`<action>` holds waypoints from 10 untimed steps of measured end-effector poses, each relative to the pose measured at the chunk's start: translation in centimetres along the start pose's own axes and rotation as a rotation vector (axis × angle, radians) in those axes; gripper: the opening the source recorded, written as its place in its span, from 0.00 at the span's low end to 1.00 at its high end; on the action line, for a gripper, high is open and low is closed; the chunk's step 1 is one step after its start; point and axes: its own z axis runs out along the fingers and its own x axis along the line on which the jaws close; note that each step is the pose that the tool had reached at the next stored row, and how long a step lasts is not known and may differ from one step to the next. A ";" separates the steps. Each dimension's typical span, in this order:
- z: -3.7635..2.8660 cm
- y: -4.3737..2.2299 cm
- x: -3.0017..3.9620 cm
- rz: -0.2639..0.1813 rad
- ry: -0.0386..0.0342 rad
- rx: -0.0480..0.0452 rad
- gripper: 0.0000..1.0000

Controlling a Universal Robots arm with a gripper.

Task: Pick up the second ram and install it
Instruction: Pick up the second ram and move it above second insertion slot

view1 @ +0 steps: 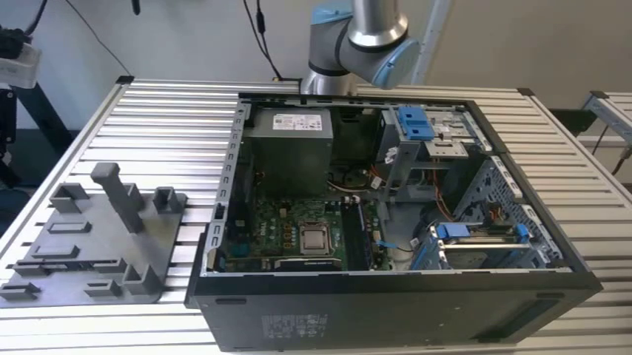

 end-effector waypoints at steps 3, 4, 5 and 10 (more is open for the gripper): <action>0.04 0.09 0.03 -0.011 -0.0004 0.0013 0.11; 0.04 0.14 0.04 -0.022 -0.0002 0.0009 0.11; 0.03 0.15 0.04 -0.035 0.0000 0.0004 0.11; 0.04 0.21 0.05 -0.118 0.0011 -0.0022 0.11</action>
